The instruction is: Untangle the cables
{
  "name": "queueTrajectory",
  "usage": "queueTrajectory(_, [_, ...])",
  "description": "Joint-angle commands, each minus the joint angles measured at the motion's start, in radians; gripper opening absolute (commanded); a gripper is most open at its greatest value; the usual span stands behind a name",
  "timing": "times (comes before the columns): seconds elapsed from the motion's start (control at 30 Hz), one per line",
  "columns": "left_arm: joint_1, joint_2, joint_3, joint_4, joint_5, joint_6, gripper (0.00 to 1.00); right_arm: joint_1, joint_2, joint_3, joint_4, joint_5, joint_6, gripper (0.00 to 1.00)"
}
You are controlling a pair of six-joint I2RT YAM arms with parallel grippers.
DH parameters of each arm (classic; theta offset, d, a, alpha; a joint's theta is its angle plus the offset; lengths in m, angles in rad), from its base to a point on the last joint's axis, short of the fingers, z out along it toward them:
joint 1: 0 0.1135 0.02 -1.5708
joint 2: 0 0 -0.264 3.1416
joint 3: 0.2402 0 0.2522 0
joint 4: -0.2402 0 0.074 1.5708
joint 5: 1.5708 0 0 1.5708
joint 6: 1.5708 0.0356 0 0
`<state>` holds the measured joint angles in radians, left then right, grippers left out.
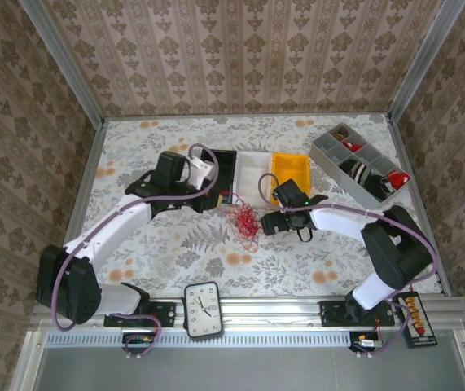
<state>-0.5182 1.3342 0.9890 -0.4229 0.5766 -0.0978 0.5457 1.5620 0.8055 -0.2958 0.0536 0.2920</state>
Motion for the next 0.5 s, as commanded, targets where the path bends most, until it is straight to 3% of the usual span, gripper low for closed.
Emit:
queueTrajectory(0.0, [-0.042, 0.040, 0.031, -0.073, 0.005, 0.085, 0.00, -0.006, -0.148, -0.051, 0.038, 0.007, -0.005, 1.00])
queueTrajectory(0.2, [-0.077, 0.058, 0.028, -0.099, 0.026, 0.139, 0.00, -0.007, -0.313, -0.103, 0.129, -0.096, -0.007, 1.00])
queueTrajectory(0.47, [-0.088, -0.070, -0.130, 0.073, -0.013, 0.196, 0.00, -0.007, -0.139, 0.034, 0.095, -0.320, -0.045, 1.00])
